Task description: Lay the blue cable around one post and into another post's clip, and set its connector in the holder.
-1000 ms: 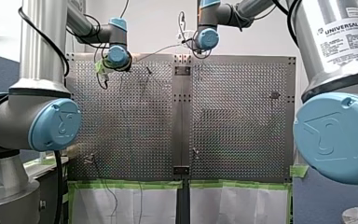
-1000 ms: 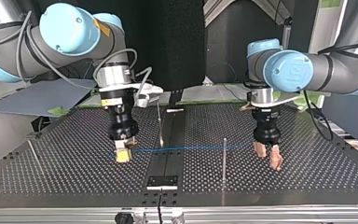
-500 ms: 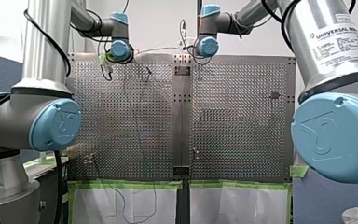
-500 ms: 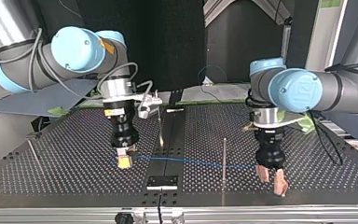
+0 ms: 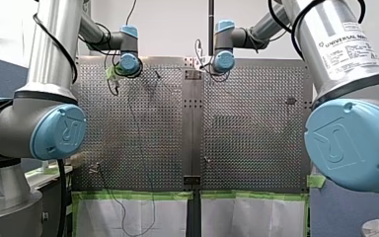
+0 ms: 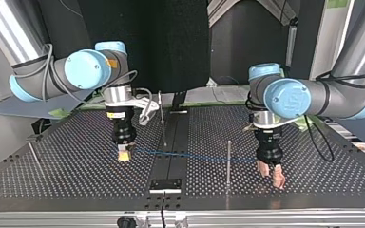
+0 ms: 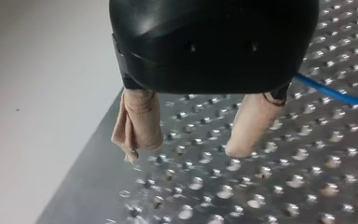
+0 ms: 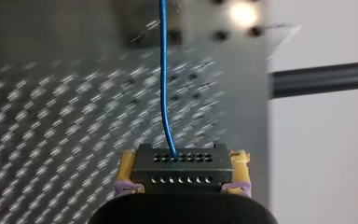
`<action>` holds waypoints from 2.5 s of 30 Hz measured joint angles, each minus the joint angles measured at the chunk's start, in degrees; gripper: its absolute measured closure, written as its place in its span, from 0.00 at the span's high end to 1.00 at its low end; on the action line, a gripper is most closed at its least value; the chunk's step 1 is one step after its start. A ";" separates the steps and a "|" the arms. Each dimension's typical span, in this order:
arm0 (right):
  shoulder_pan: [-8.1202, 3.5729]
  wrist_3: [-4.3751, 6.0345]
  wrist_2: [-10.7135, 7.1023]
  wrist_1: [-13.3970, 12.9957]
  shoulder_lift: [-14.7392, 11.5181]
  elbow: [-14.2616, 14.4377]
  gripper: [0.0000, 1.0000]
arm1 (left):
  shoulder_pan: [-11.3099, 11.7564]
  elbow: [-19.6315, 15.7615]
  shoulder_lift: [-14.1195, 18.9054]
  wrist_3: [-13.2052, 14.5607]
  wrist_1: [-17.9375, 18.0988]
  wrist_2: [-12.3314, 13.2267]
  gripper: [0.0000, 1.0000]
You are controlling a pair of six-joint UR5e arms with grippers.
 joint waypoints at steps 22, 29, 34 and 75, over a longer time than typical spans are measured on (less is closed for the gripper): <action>-2.43 1.60 2.50 -9.55 1.26 11.09 0.00 | -1.26 -6.50 -1.13 -2.18 2.55 0.97 1.00; -2.70 3.22 2.81 -12.89 3.13 14.43 0.00 | -2.69 -7.30 -3.55 -0.88 2.59 0.79 1.00; -2.51 3.58 3.82 -15.65 5.78 17.19 0.00 | -3.57 -7.36 -3.85 -0.59 2.52 0.27 1.00; -5.42 3.00 10.52 -38.27 21.13 39.82 0.00 | -4.88 -7.38 -3.89 -0.81 2.53 -0.99 1.00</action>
